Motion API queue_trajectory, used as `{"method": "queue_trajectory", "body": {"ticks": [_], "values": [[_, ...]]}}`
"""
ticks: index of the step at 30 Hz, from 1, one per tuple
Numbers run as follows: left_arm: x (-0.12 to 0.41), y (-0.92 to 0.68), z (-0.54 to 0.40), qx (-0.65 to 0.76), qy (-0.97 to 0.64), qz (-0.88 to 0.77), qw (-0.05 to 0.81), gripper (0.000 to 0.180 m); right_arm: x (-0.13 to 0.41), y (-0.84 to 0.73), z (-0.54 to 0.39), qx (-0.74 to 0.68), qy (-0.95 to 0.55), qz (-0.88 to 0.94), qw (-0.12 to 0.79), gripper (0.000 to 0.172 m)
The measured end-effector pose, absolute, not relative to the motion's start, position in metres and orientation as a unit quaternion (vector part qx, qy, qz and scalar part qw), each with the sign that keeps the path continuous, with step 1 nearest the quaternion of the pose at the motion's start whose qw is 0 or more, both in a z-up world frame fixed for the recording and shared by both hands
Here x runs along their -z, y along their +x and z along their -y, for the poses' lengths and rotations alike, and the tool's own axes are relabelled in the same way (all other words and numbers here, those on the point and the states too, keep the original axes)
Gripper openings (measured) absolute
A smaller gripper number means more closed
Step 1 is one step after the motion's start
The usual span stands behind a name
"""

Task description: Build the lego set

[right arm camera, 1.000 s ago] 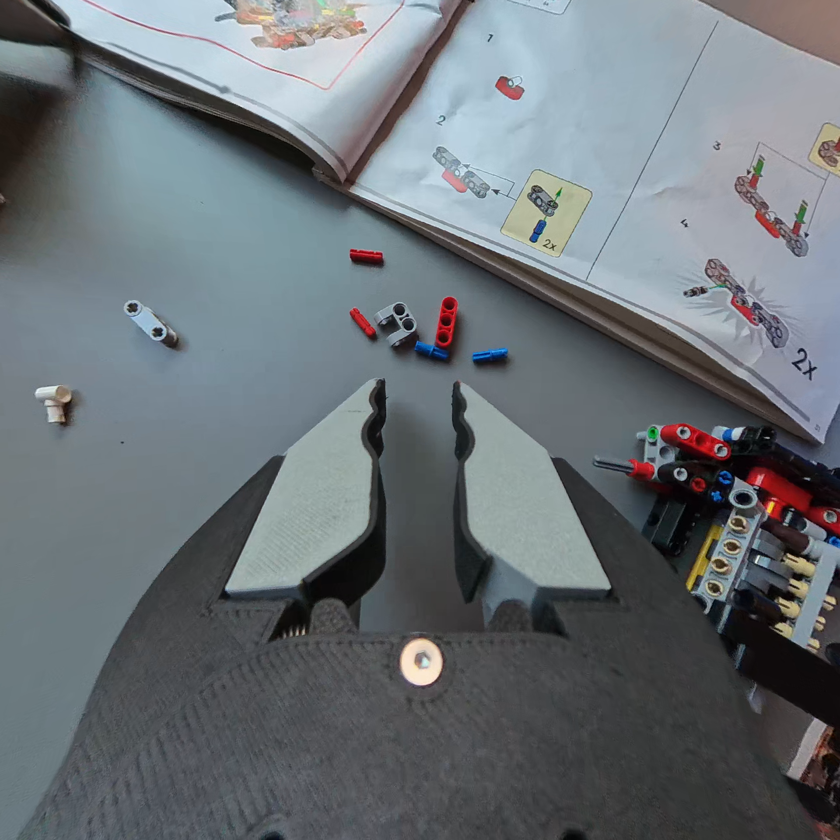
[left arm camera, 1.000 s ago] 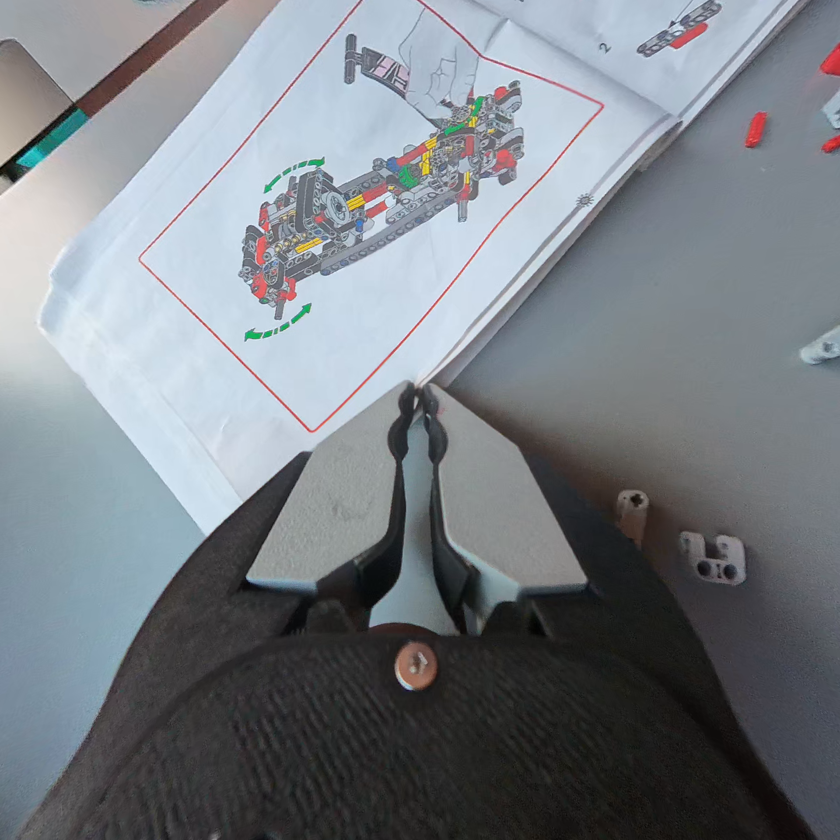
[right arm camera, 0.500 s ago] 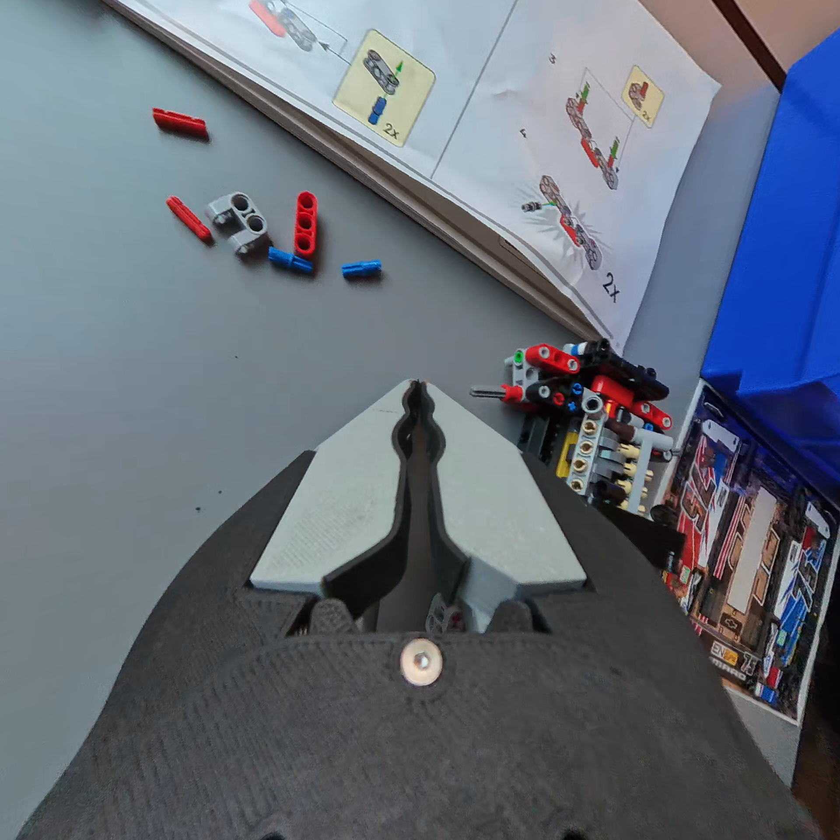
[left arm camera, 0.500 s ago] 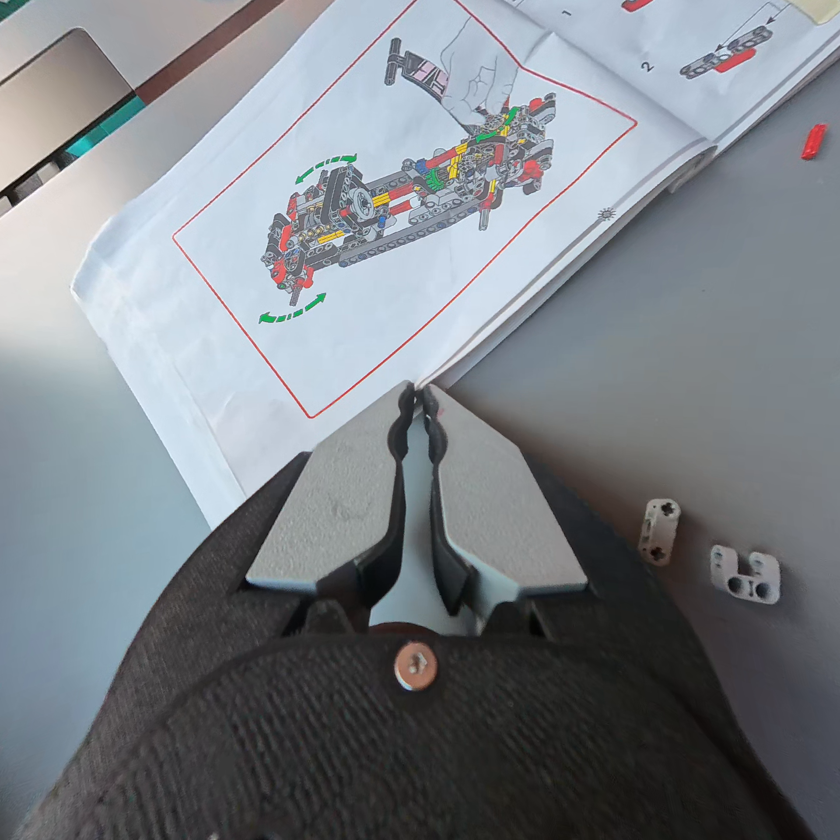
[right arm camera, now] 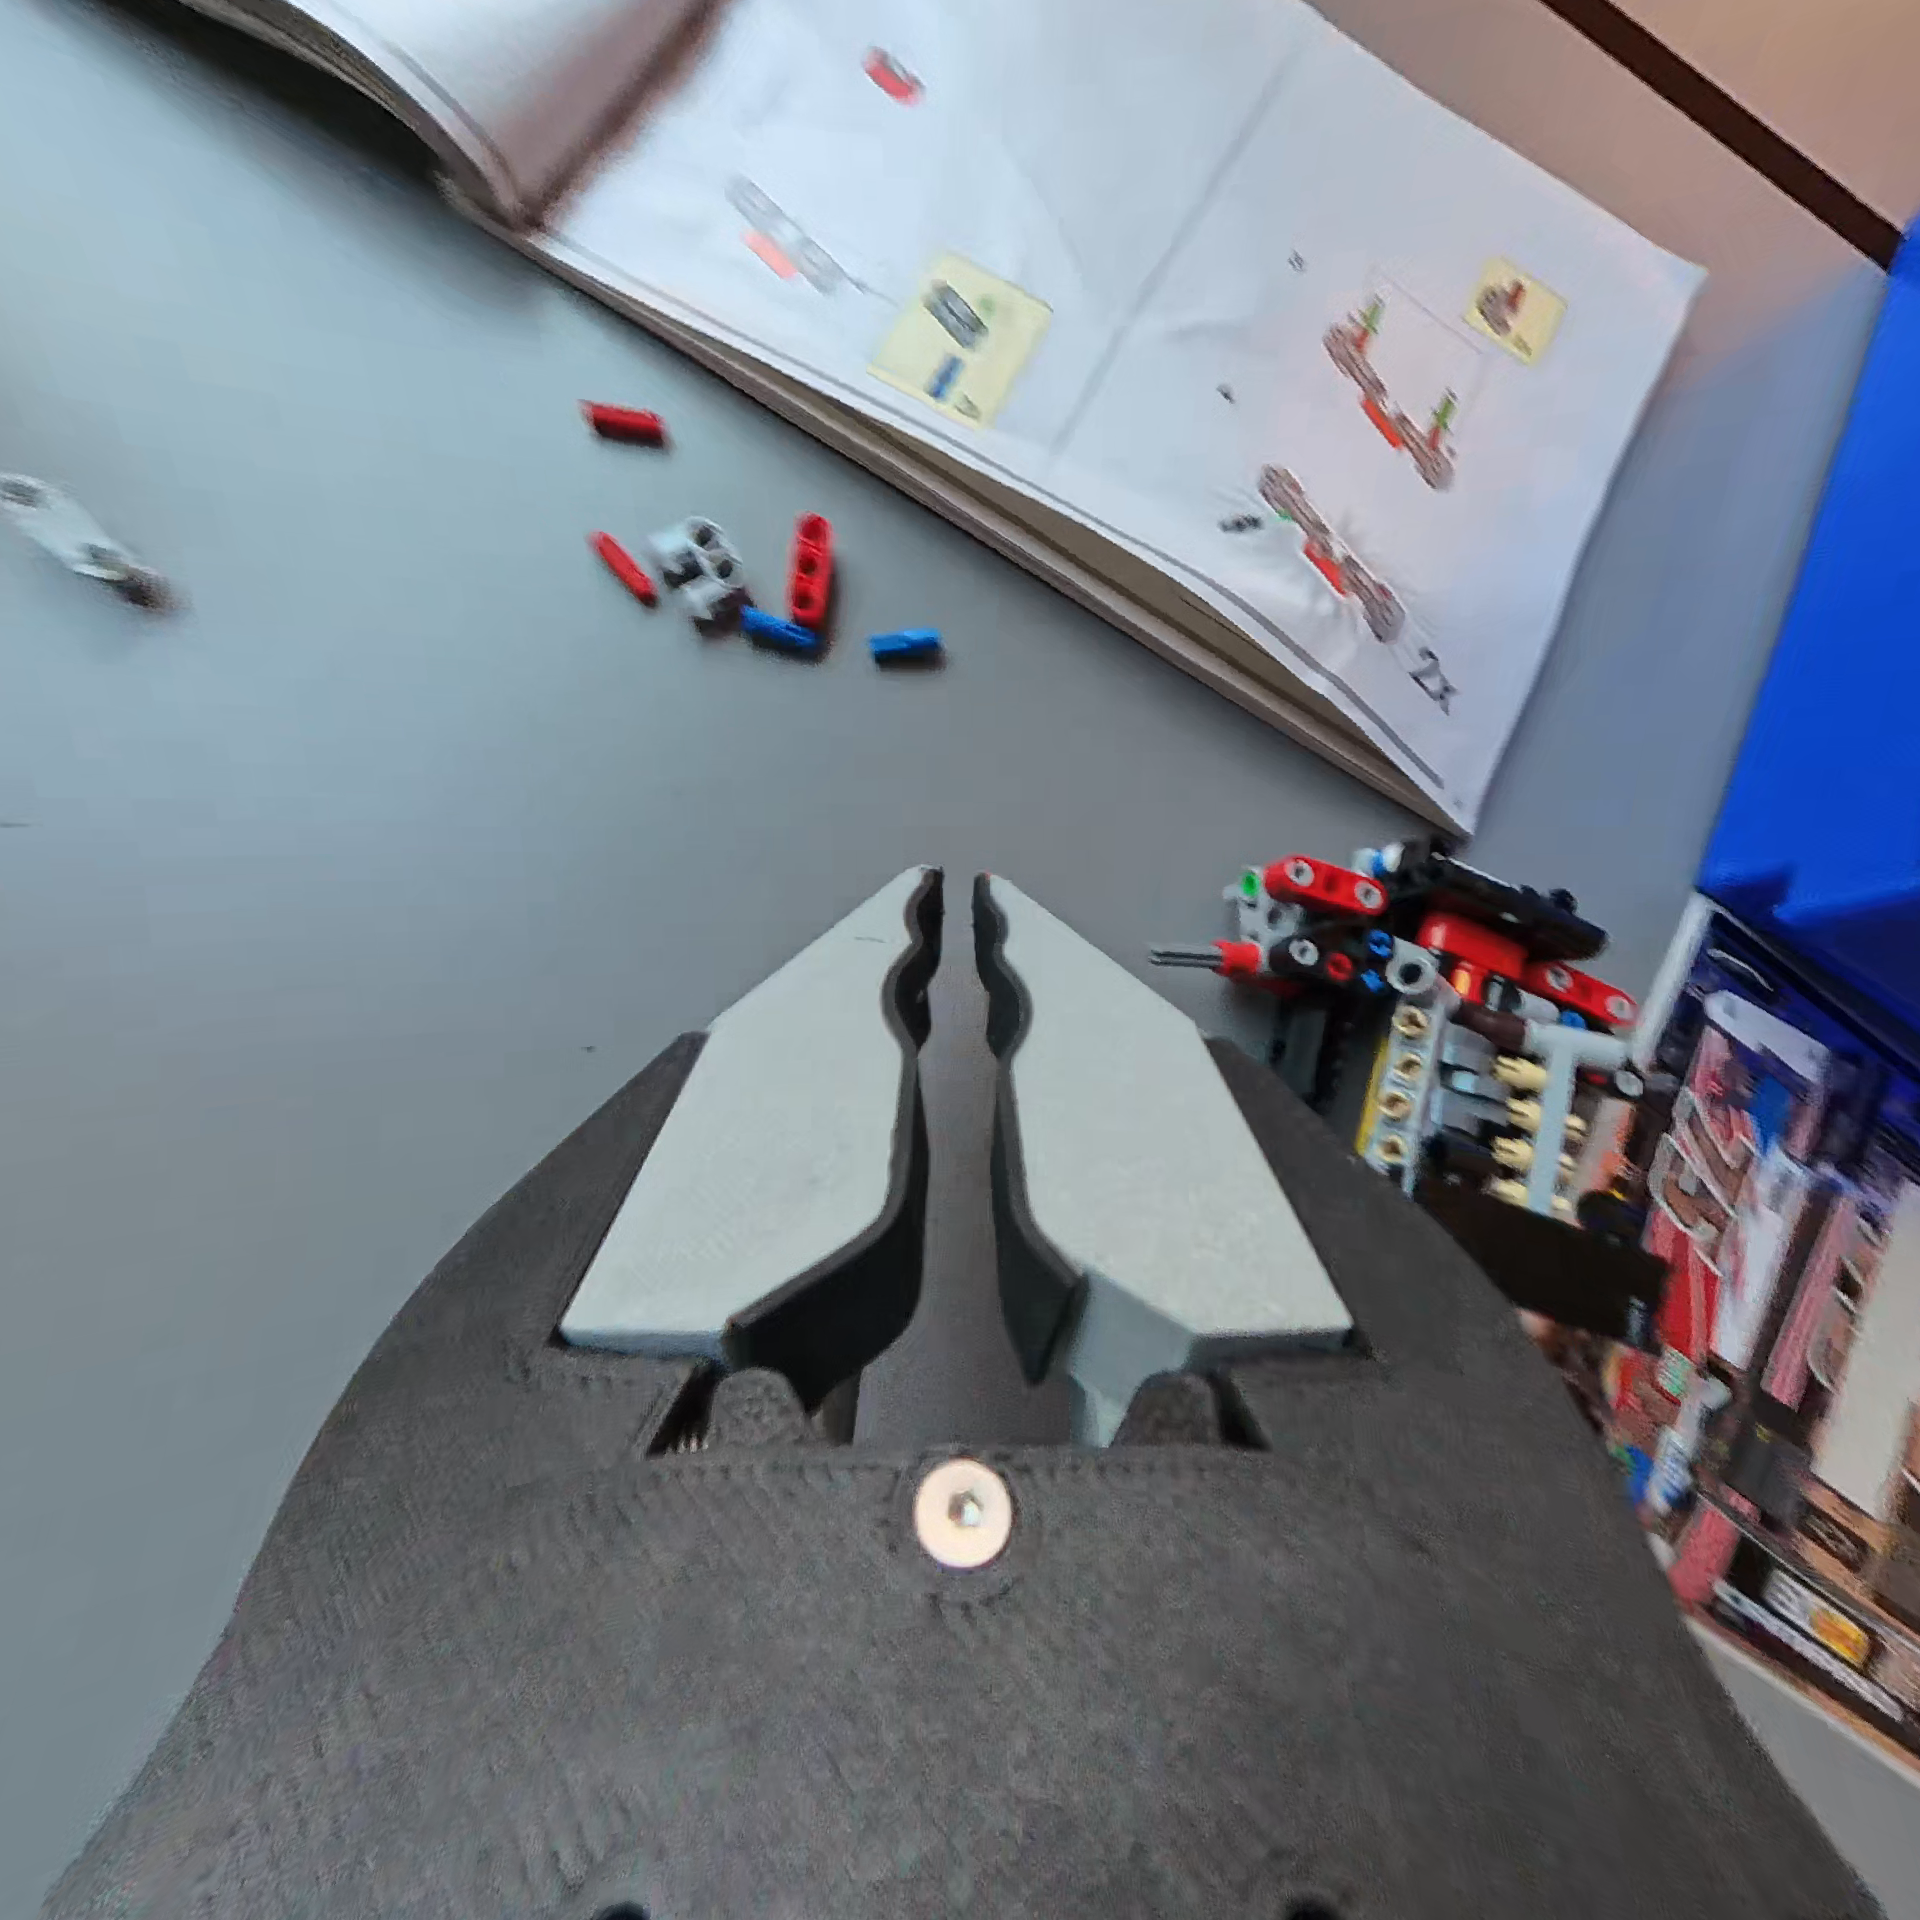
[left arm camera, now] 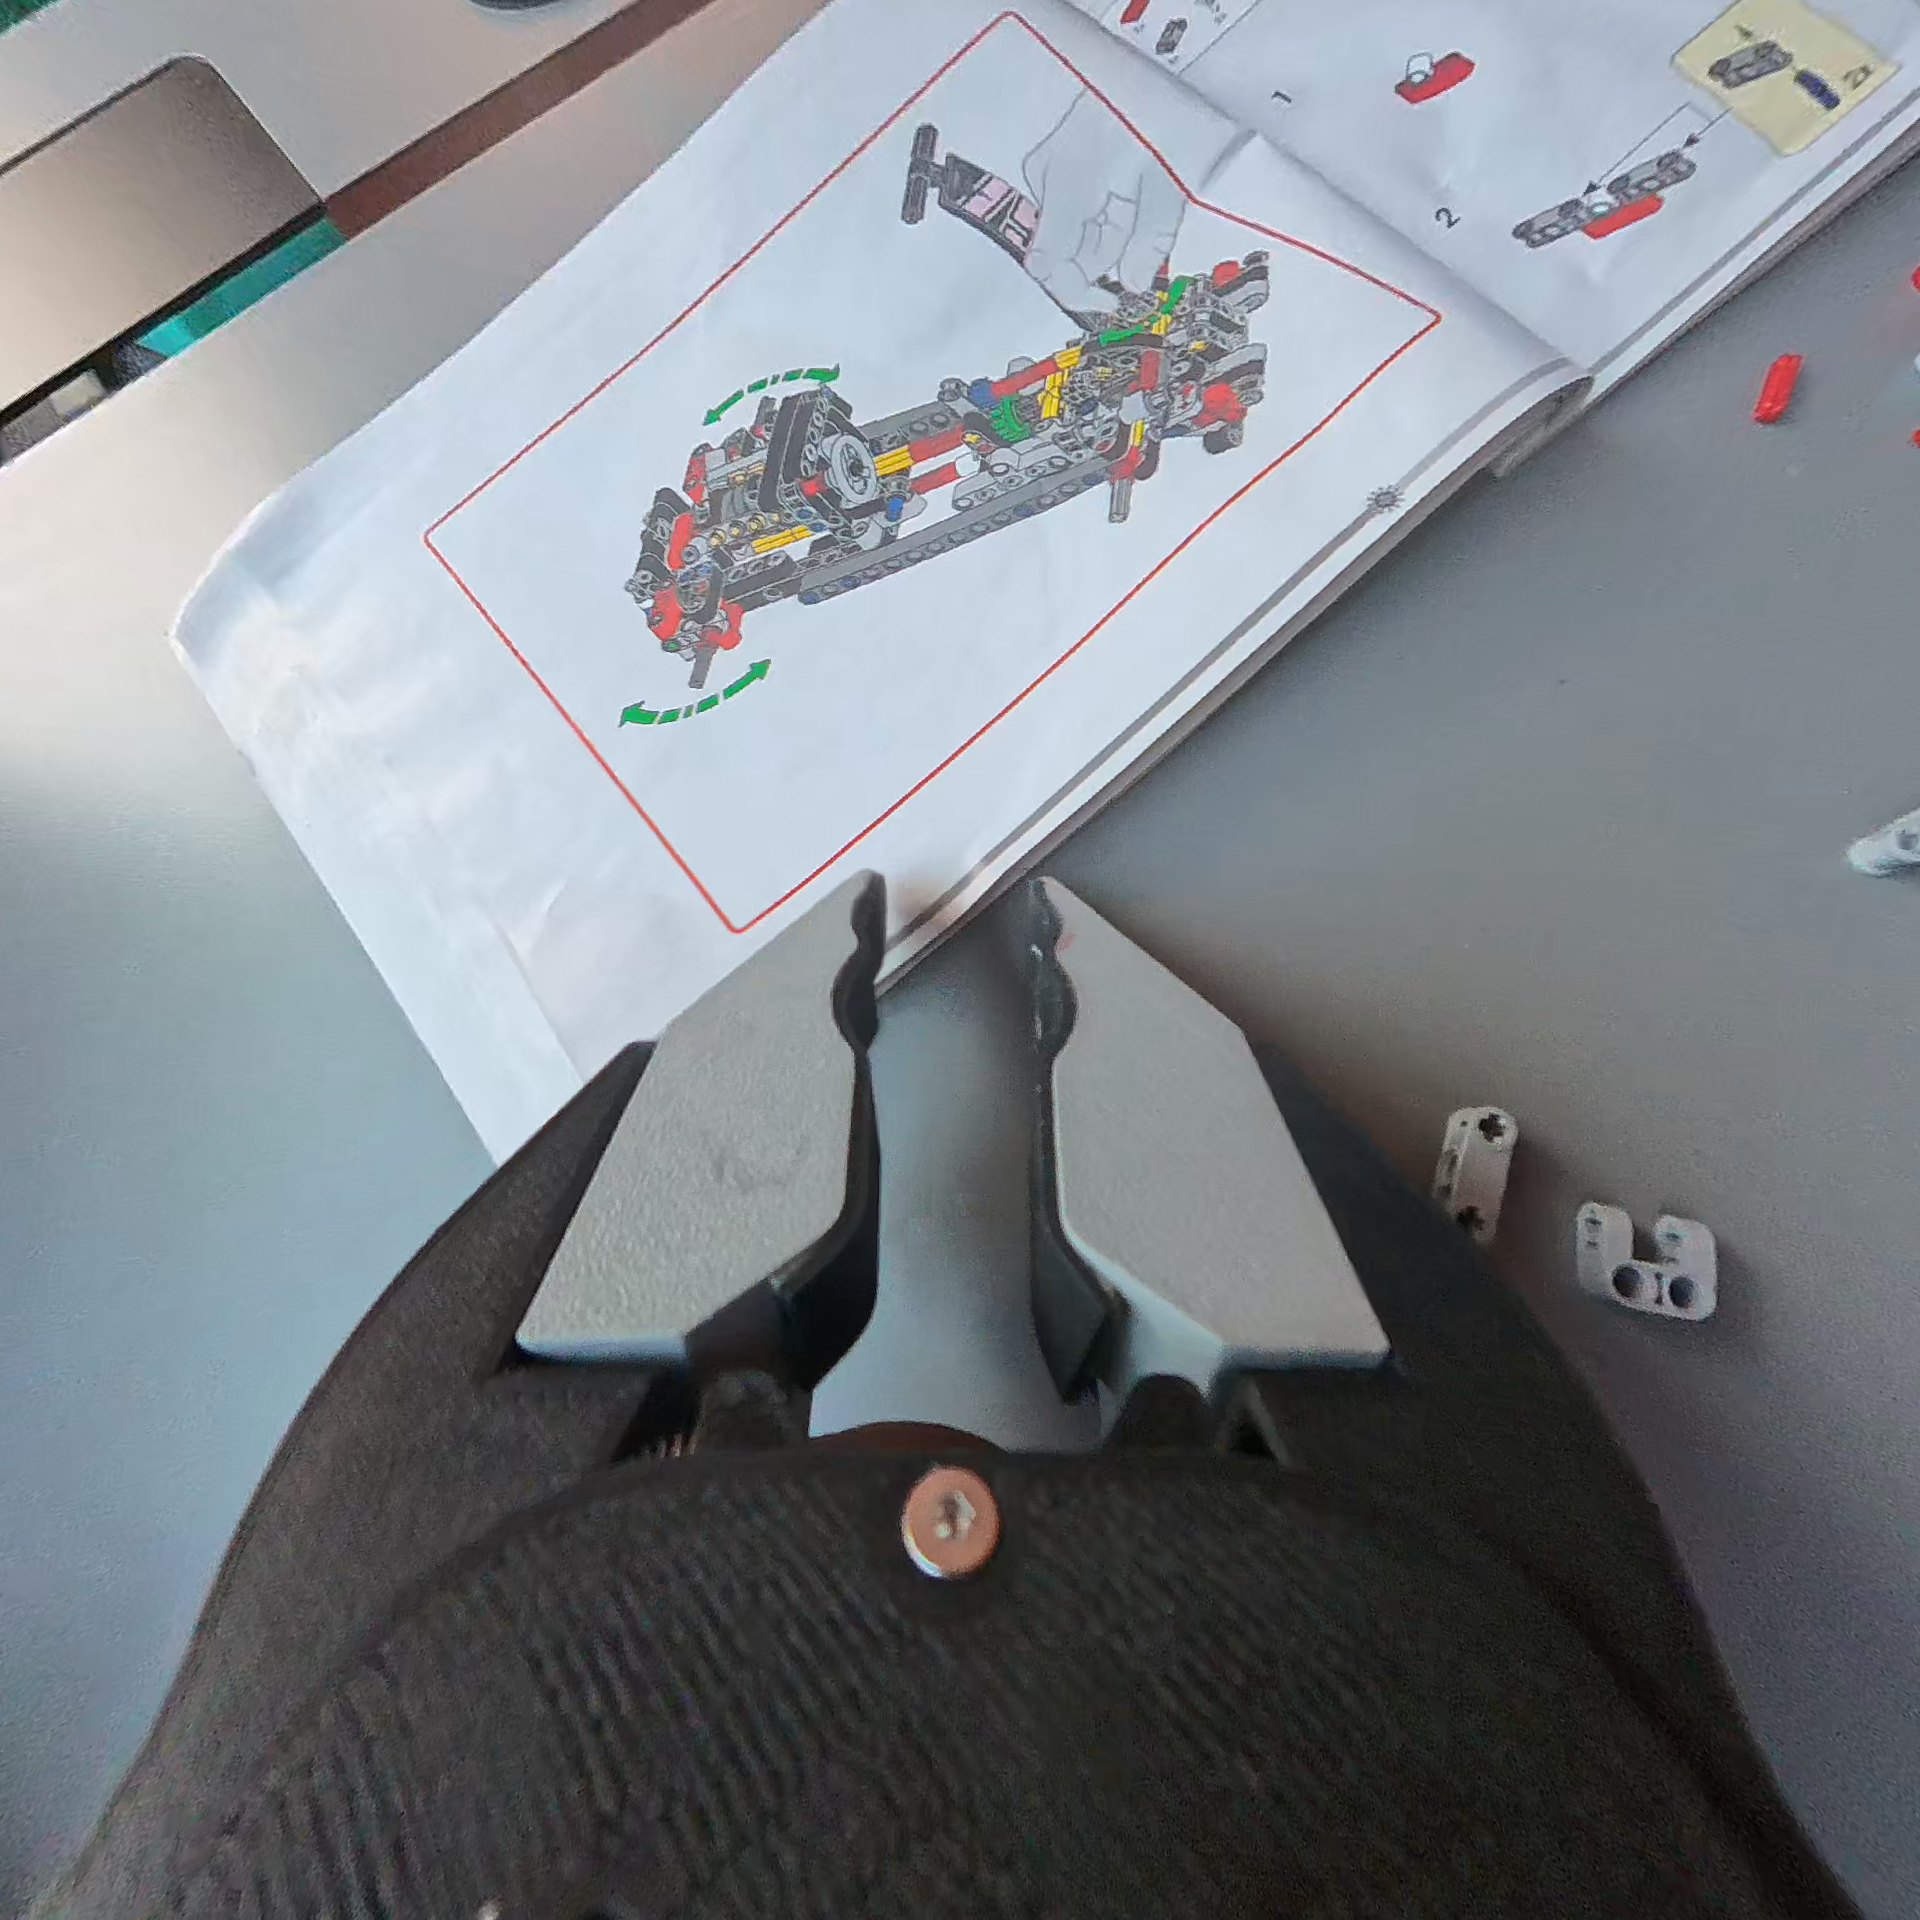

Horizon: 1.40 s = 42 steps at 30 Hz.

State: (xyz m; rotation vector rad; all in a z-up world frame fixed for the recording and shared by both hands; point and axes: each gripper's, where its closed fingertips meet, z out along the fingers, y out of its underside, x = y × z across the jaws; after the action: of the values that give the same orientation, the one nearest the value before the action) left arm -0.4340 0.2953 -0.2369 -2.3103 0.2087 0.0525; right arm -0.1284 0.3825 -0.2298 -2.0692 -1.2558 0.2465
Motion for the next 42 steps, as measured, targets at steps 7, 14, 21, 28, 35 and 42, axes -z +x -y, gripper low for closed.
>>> {"method": "queue_trajectory", "body": {"ticks": [7,14,21,28,35,42], "values": [[0.187,-0.373,-0.285,0.085,-0.887,-0.140,0.432,0.029,0.217,-0.161,-0.354,-0.232,-0.778,0.496,0.307,0.015],[0.202,-0.283,-0.288,0.127,-0.888,-0.242,0.370,0.030,0.223,-0.187,-0.376,-0.195,-0.787,0.492,0.317,0.012],[0.207,-0.296,-0.286,0.131,-0.891,-0.221,0.374,0.030,0.239,-0.202,-0.393,-0.166,-0.786,0.518,0.292,0.010],[0.215,-0.306,-0.281,0.141,-0.893,-0.208,0.373,0.029,0.250,-0.204,-0.394,-0.168,-0.792,0.522,0.269,0.008],[0.216,-0.308,-0.279,0.138,-0.889,-0.217,0.379,0.028,0.228,-0.201,-0.376,-0.180,-0.758,0.554,0.293,0.004],[0.210,-0.306,-0.273,0.163,-0.881,-0.225,0.383,0.029,0.237,-0.194,-0.299,-0.234,-0.664,0.676,0.219,0.004]]}}
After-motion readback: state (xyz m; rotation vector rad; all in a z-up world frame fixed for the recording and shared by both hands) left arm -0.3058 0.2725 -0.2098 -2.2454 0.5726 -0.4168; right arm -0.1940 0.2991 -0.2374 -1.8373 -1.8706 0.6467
